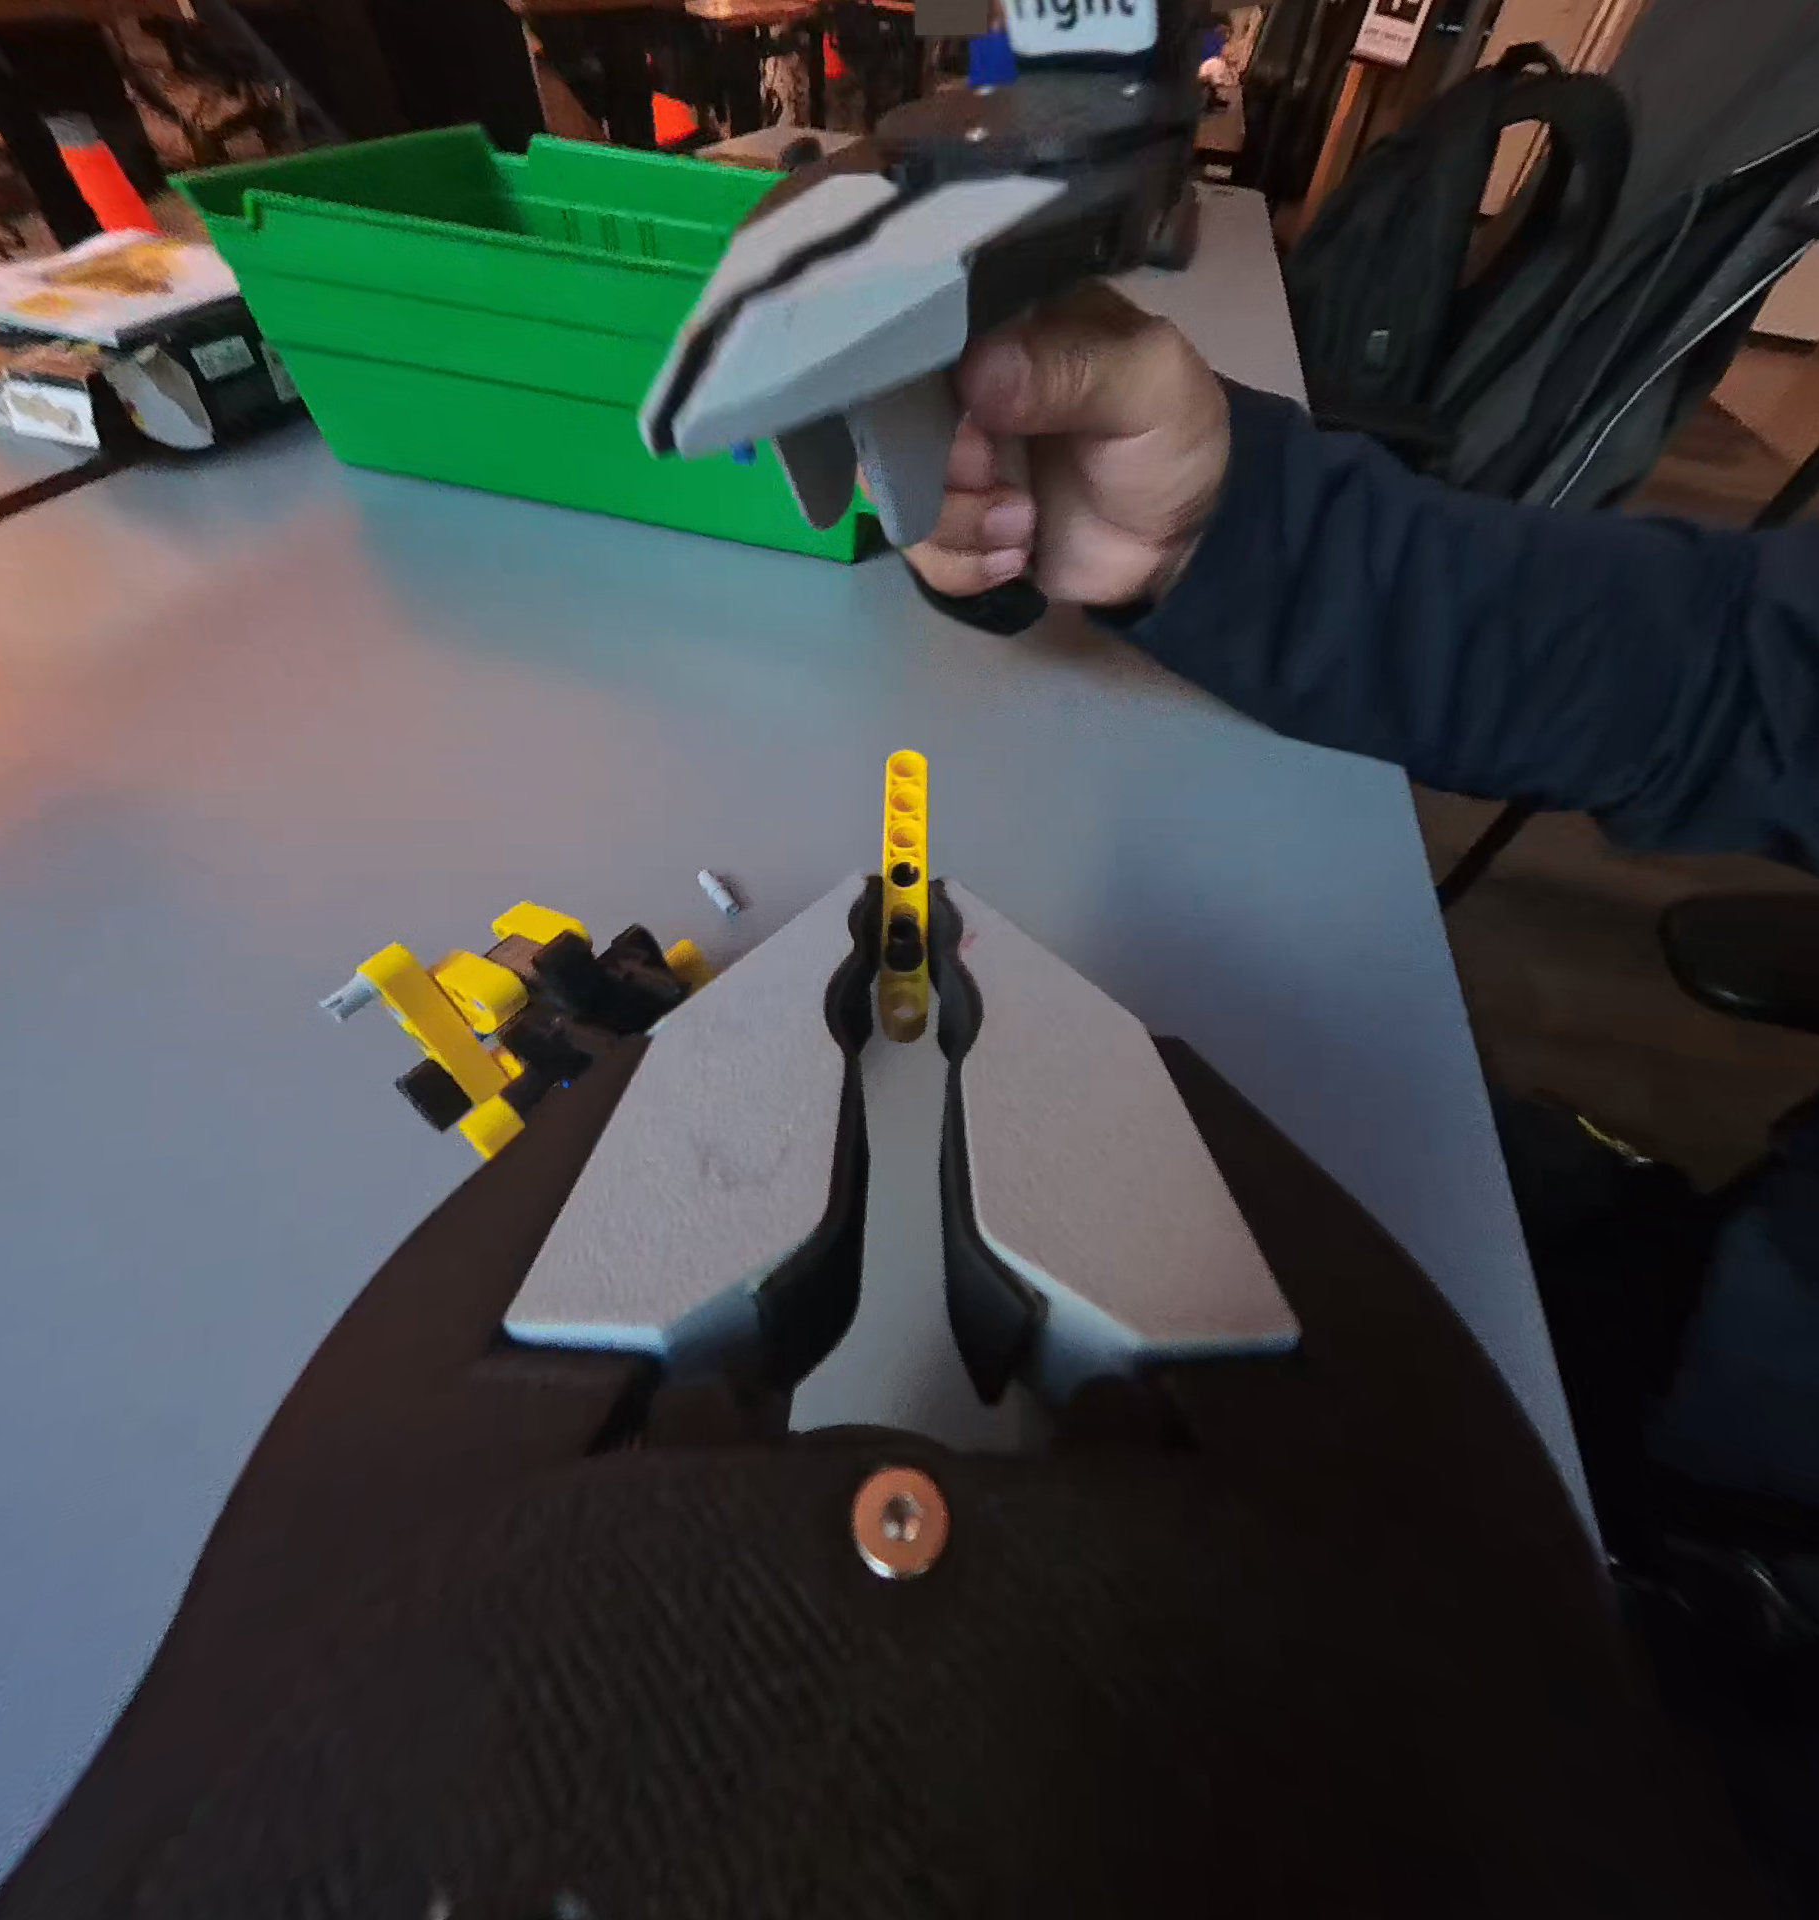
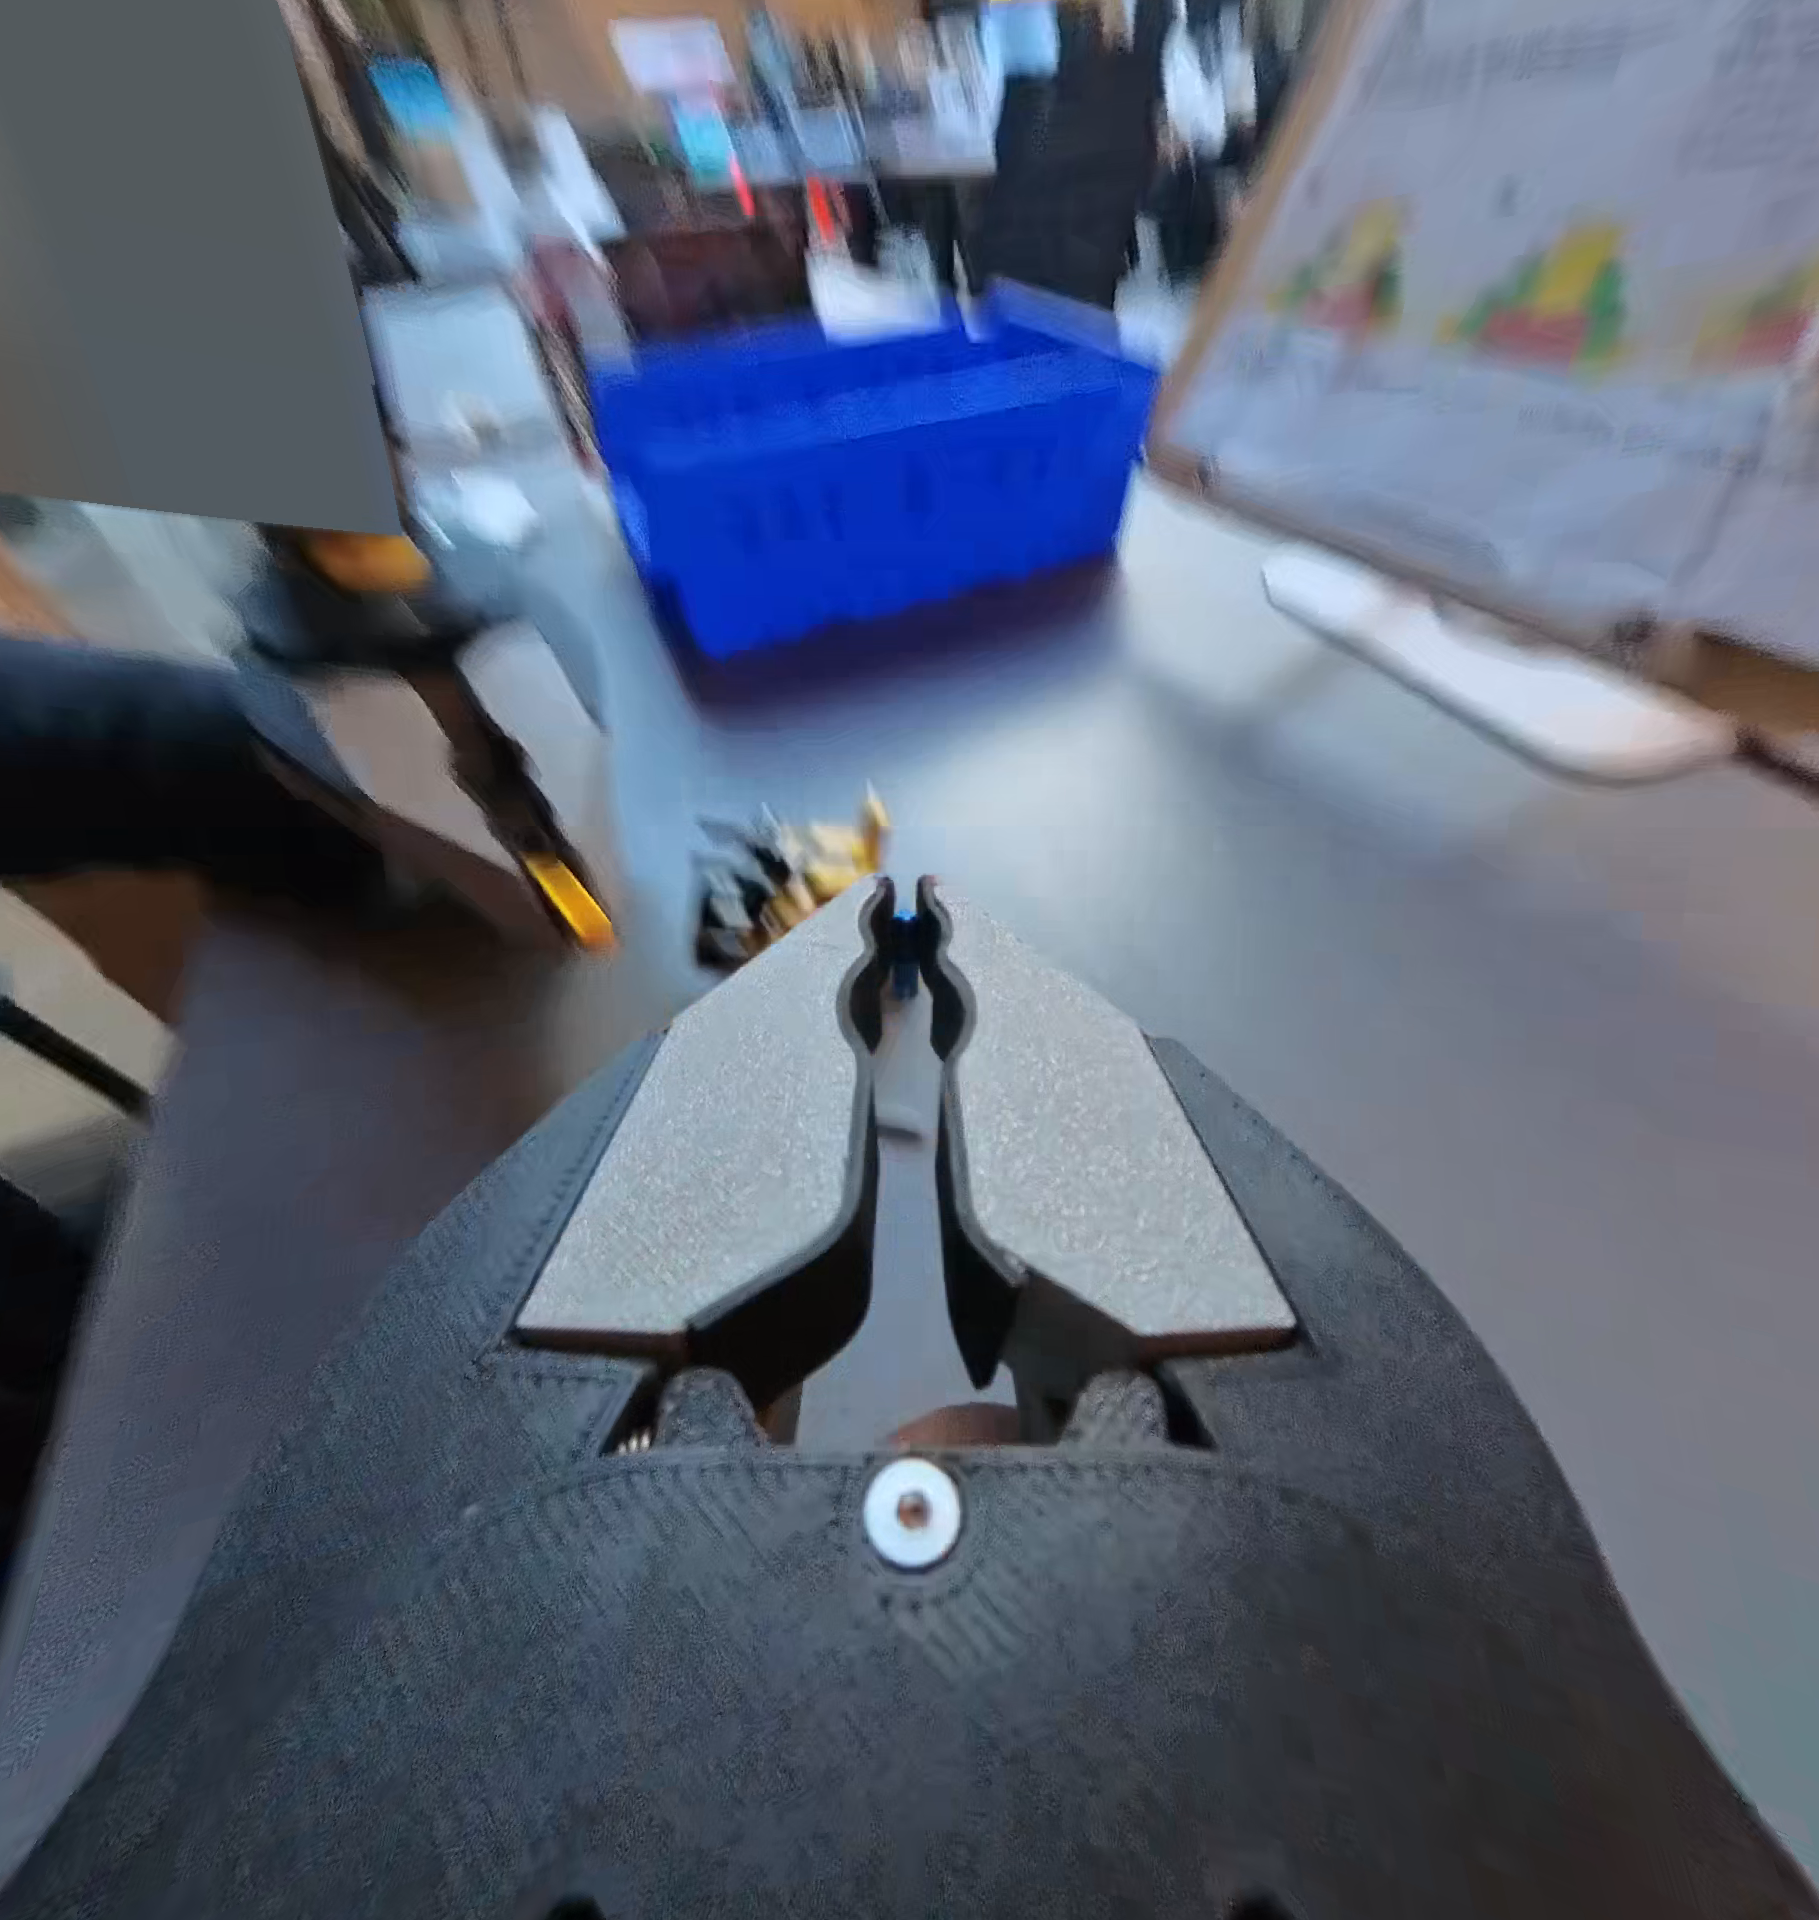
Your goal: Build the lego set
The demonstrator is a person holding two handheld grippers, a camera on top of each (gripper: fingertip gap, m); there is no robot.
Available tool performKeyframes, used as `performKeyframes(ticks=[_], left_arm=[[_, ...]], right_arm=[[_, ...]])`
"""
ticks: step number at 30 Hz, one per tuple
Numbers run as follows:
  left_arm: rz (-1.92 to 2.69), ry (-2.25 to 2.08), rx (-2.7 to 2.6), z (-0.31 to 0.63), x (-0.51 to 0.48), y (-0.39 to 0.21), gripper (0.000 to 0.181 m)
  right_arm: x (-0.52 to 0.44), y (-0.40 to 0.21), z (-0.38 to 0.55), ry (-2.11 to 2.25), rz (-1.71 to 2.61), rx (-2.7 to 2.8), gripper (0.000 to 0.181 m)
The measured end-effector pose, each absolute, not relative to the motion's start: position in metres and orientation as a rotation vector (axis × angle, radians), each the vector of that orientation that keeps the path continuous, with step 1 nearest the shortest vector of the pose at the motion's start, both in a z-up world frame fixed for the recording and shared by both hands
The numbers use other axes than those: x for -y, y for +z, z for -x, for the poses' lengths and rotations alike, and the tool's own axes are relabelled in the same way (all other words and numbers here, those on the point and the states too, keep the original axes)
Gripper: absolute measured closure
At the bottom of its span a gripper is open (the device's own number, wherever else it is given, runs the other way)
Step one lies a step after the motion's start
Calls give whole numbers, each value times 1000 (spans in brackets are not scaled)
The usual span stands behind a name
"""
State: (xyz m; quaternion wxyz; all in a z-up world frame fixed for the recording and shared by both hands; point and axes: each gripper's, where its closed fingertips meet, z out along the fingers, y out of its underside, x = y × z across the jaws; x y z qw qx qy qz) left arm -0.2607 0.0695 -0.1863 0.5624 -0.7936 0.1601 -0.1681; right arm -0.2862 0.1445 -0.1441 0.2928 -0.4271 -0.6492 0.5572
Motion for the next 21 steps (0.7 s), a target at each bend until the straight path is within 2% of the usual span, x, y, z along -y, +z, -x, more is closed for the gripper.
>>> performKeyframes(ticks=[3,5,10,15,18,21], left_arm=[[1875,-425,-344,264,-71,-186,178],[1902,-430,-352,262,-71,-190,177],[1894,-299,-413,264,-72,-191,177],[1870,-214,-491,262,-72,-191,177],[1863,-185,-540,259,-70,-191,177],[1843,-186,-565,257,-68,-187,178]], right_arm=[[-163,-221,284,1173,1402,1998,177],[-169,-250,286,1024,1479,2074,171],[-163,-203,290,1171,1308,1922,156],[-94,-172,266,1454,960,2069,156],[-69,-177,259,1406,805,2145,167],[-62,-181,261,1350,772,2160,170]])
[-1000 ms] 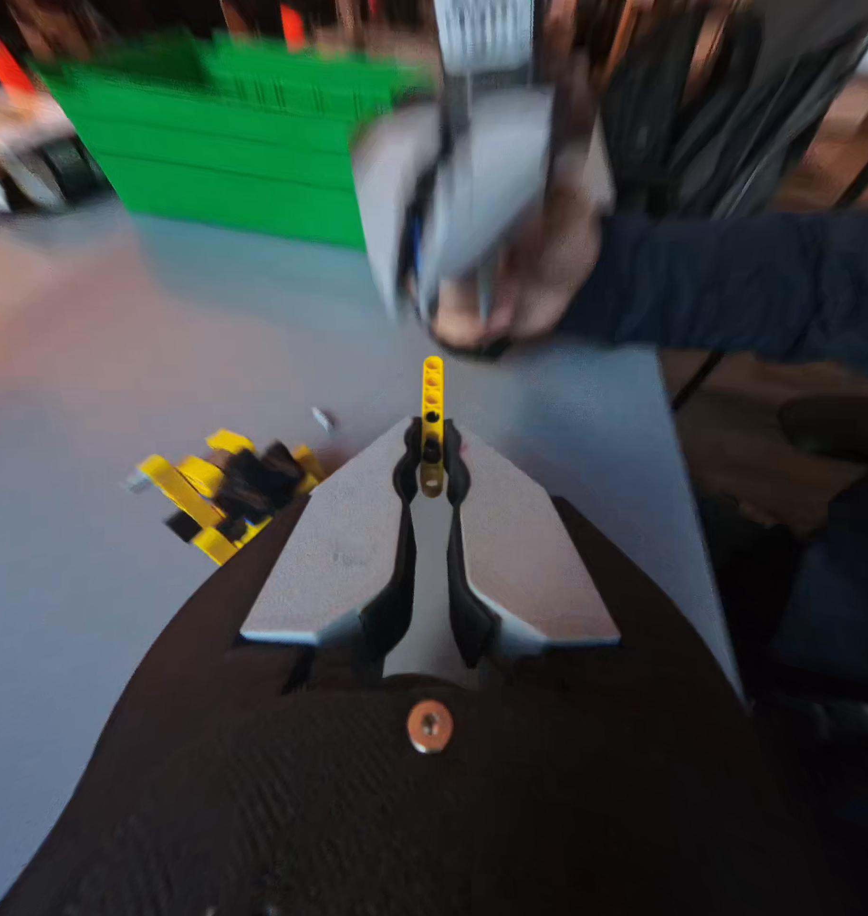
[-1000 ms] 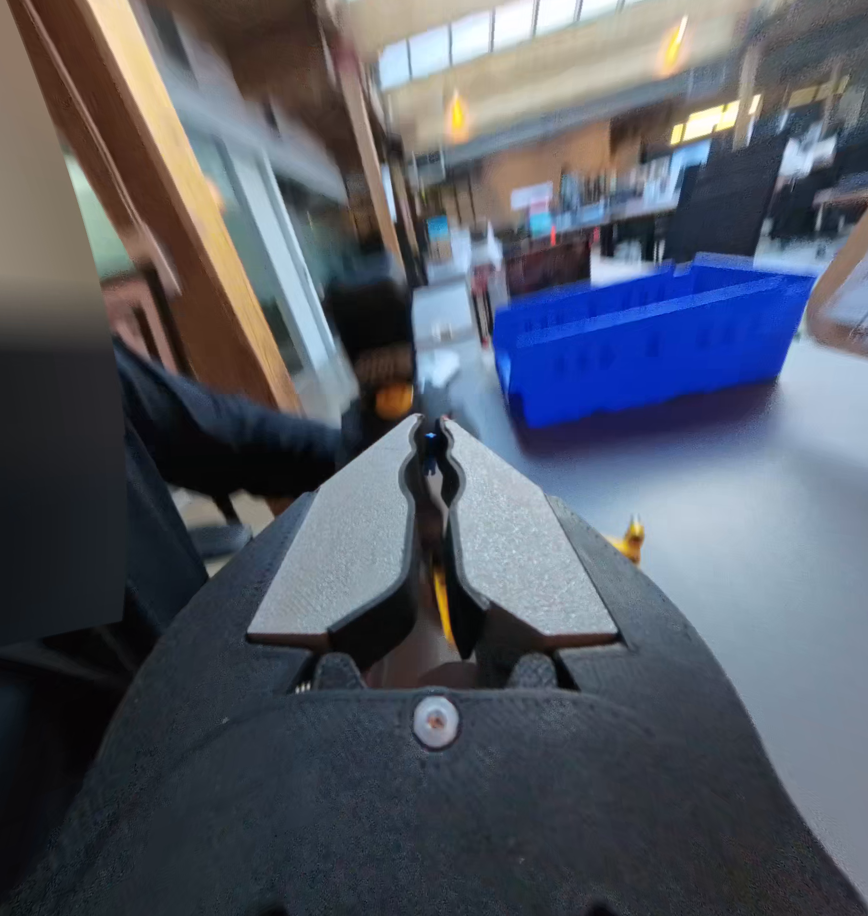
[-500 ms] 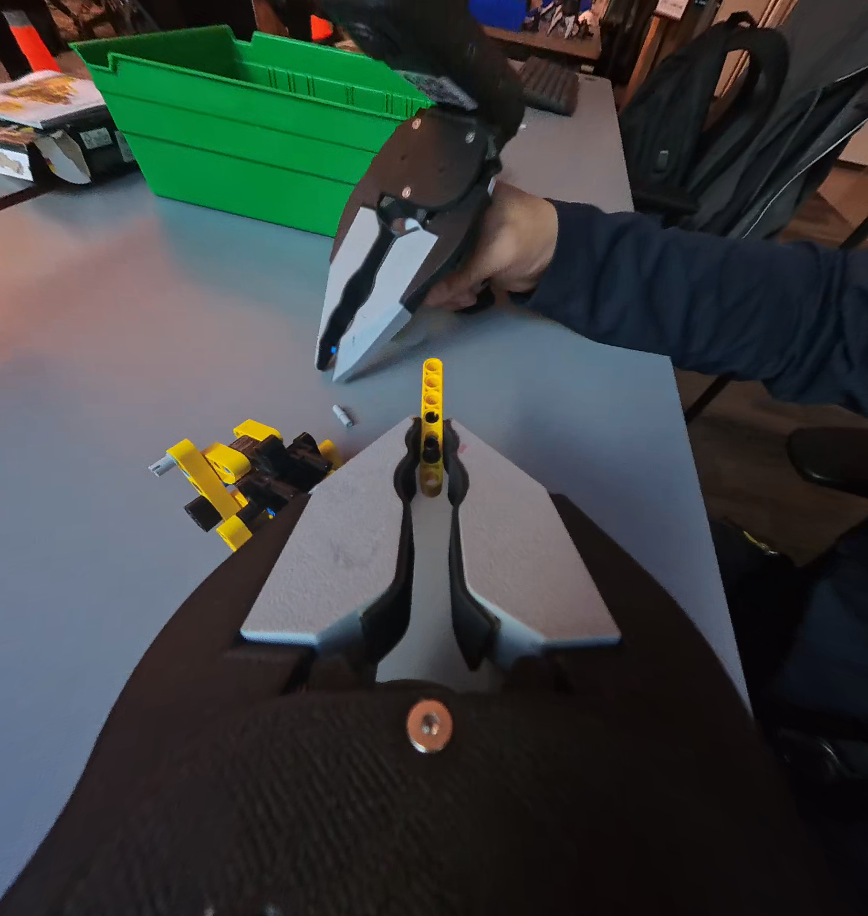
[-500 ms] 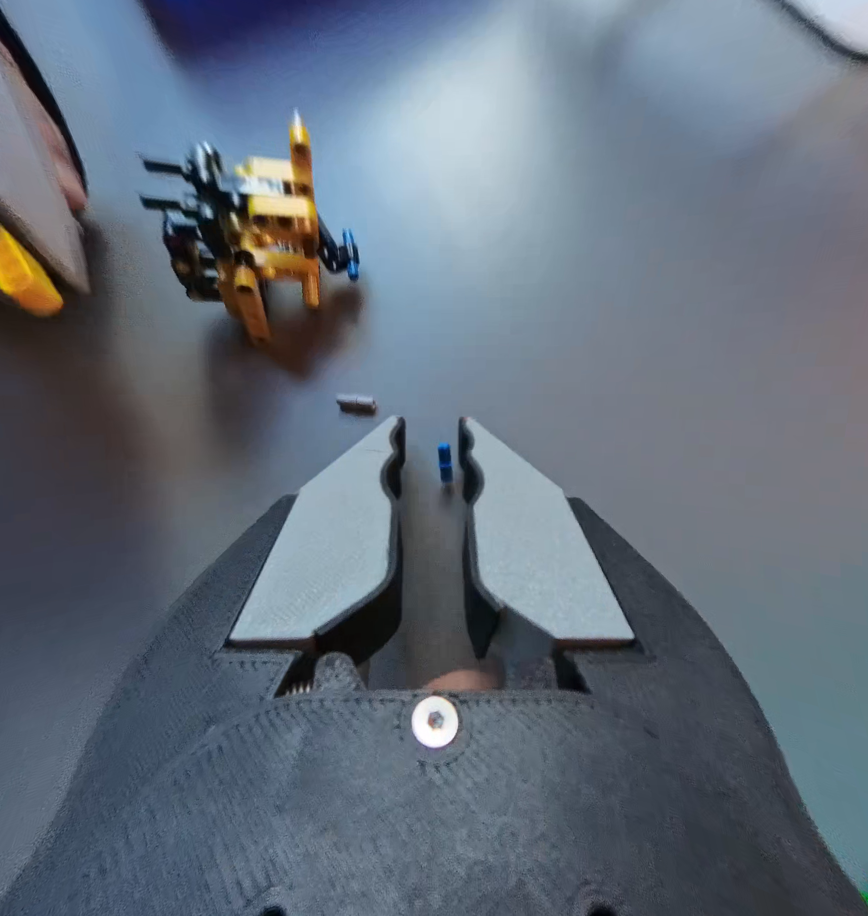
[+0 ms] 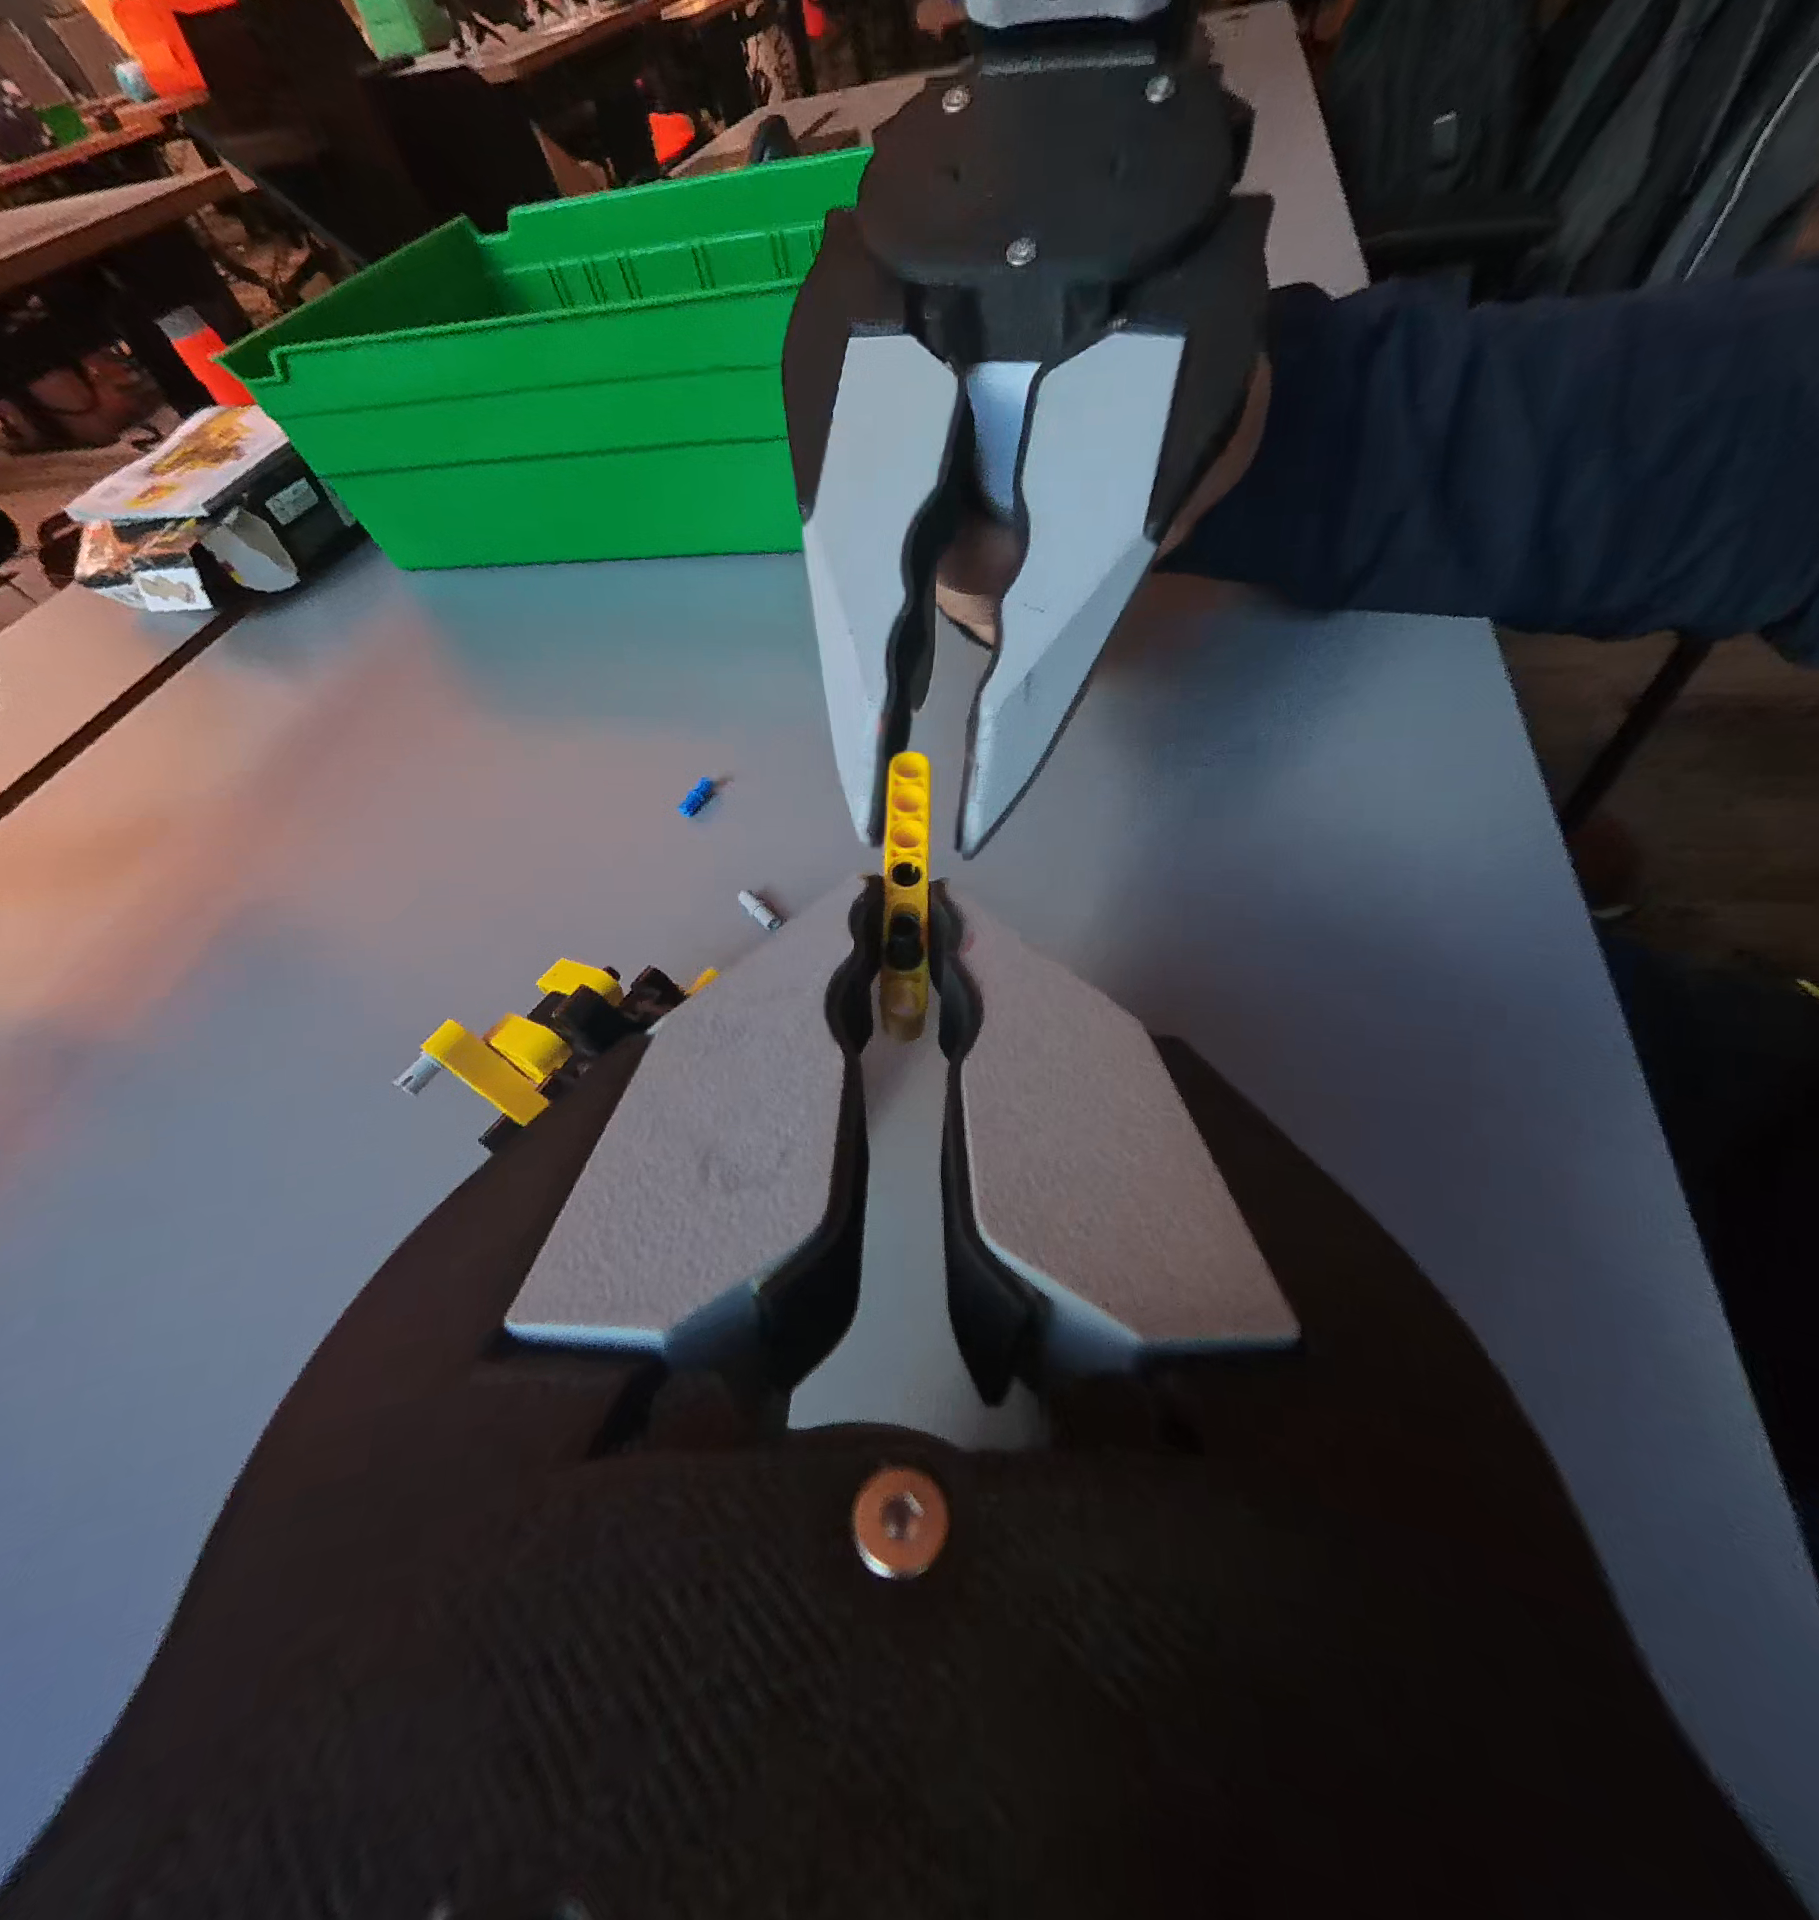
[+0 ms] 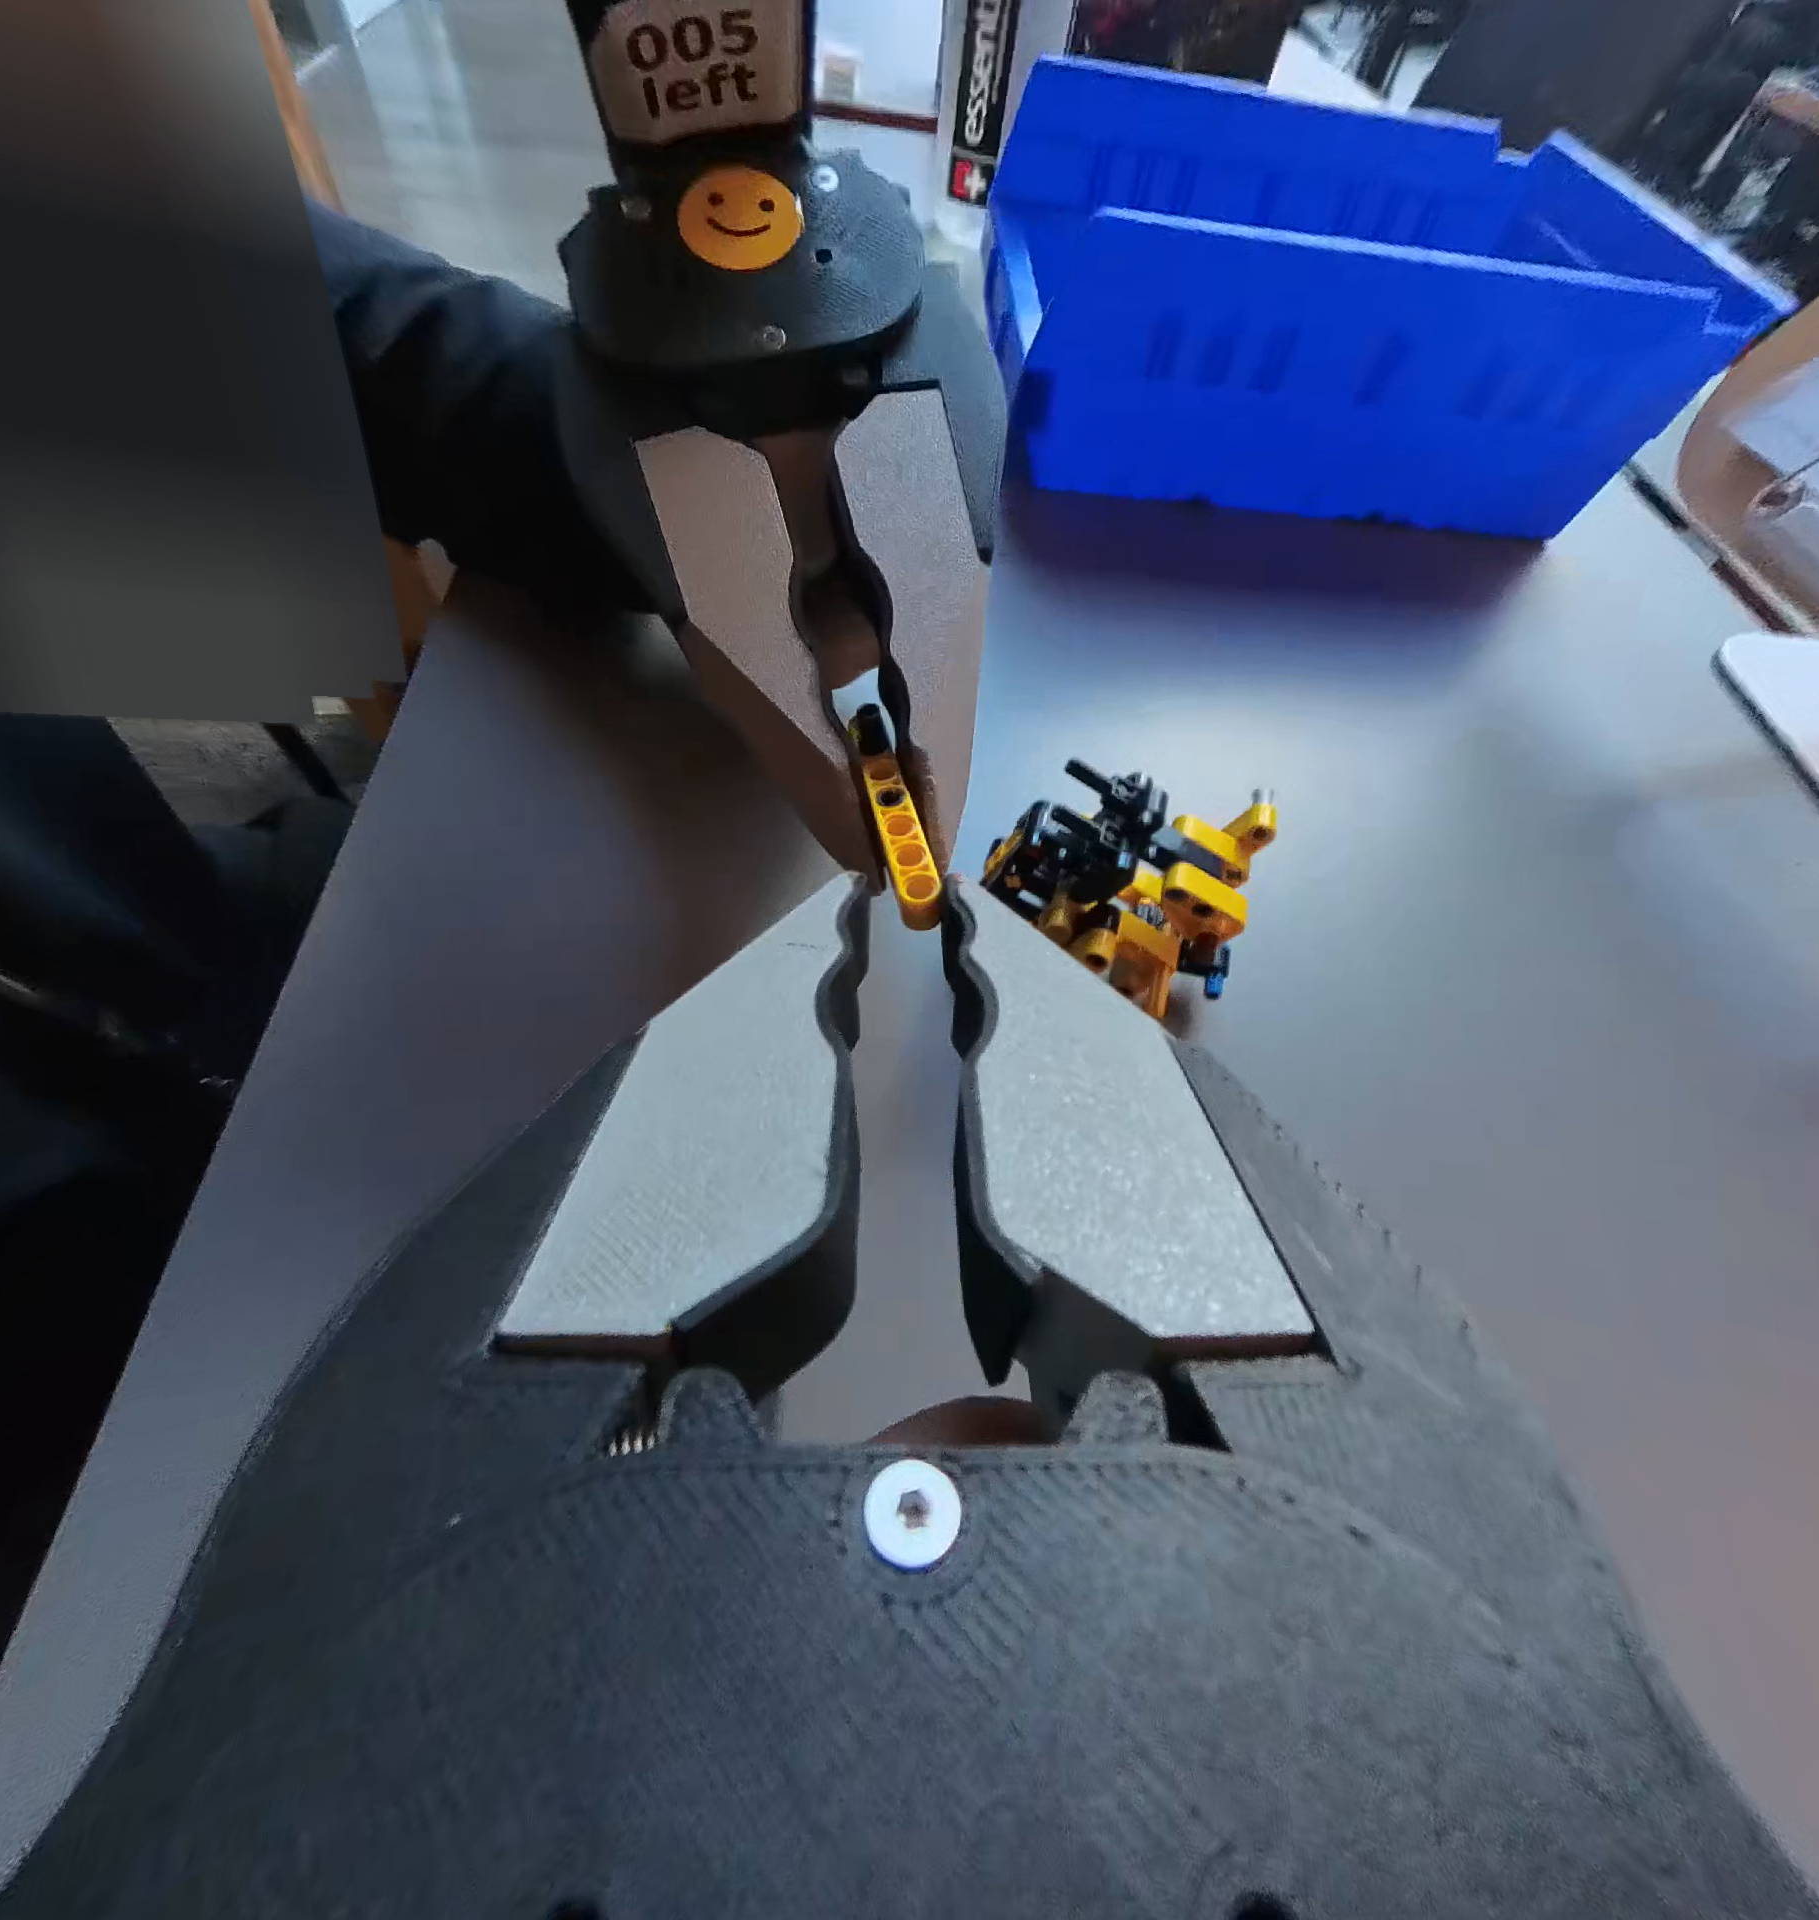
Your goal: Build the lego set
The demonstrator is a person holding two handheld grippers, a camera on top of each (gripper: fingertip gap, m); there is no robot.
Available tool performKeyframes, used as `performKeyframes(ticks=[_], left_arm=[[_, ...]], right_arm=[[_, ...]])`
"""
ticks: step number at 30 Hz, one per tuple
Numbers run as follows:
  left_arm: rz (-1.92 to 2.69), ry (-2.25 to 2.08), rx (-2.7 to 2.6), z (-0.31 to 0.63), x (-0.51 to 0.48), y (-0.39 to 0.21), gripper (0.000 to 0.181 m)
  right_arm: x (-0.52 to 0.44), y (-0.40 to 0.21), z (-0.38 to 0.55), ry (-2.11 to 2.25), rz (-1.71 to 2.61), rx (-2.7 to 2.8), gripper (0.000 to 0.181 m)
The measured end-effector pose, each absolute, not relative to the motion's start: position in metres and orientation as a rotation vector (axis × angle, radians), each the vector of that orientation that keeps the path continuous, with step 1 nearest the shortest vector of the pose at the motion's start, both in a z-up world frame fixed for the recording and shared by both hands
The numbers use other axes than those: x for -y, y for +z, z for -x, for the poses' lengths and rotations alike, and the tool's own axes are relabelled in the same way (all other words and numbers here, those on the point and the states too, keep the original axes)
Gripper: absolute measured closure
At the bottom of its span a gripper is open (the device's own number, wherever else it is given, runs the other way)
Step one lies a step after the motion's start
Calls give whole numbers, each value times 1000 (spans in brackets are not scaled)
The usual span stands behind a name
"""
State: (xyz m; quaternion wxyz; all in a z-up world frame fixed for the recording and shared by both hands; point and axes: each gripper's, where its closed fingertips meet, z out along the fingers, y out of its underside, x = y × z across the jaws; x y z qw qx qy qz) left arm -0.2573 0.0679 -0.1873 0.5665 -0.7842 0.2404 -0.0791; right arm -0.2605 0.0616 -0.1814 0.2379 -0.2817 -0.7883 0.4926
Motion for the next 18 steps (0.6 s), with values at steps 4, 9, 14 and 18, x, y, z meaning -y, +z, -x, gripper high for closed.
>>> performKeyframes(ticks=[4,9,14,18], left_arm=[[1841,-226,-547,258,-67,-185,177],[1845,-193,-469,270,-72,-182,172],[1769,-192,-413,278,-71,-165,171],[1732,-231,-408,277,-68,-157,172]], right_arm=[[-62,-177,264,1348,759,2117,175],[-69,-173,269,1298,769,2065,176],[-74,-164,271,1435,858,1992,176],[-73,-162,268,1517,886,2010,177]])
